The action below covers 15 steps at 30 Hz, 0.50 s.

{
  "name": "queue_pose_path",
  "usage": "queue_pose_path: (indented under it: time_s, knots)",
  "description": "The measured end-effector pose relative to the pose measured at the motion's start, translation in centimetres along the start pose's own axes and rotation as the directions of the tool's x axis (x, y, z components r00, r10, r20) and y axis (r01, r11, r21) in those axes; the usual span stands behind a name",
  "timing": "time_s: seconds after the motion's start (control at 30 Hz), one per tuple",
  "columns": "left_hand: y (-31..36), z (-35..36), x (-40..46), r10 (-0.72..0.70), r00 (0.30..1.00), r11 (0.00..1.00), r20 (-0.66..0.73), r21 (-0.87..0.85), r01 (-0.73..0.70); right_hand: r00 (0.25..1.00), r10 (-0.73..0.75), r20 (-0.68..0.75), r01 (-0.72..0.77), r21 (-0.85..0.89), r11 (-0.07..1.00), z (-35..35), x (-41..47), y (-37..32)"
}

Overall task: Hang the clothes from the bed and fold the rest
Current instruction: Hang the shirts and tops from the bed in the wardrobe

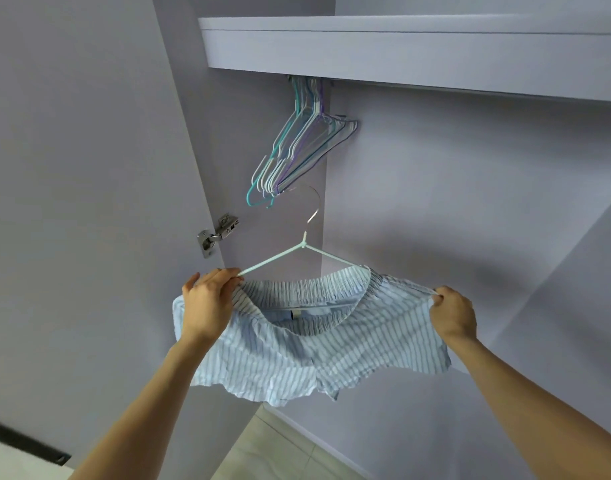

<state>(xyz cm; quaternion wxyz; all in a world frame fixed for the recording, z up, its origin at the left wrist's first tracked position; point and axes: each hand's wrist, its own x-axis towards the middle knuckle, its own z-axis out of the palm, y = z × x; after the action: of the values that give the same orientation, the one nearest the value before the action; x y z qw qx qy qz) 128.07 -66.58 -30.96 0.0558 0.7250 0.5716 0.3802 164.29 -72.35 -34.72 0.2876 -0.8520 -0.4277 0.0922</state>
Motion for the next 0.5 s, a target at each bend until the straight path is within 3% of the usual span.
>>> queue_pose_path:
  time_s: [0.1,0.2,0.27,0.37,0.5]
  knots:
    - [0.6,0.7,0.1,0.012,0.999,1.000,0.030,-0.014,-0.011,0.998,-0.044,0.055,0.046,-0.038,0.998,-0.3,-0.4,-0.9]
    - [1.6,1.9,0.7,0.052,0.994,0.998,0.094,-0.043,-0.048,0.936,-0.346,0.061,0.346,0.008,0.938,-0.6,-0.9,-2.2]
    - [2.2,3.1,1.3,0.076,0.988,0.995,0.133,-0.066,-0.068,0.874,-0.453,0.178,0.468,-0.054,0.882,-0.9,-1.3,-2.3]
    - [3.1,5.0,2.4,0.113,0.968,0.990,0.226,-0.105,-0.091,0.875,-0.393,0.284,0.439,-0.122,0.890,-1.9,-1.9,-0.3]
    - [5.8,7.9,3.5,0.113,0.931,0.993,0.347,-0.080,-0.090,0.939,-0.295,0.179,0.327,-0.184,0.927,-4.1,-3.6,2.1]
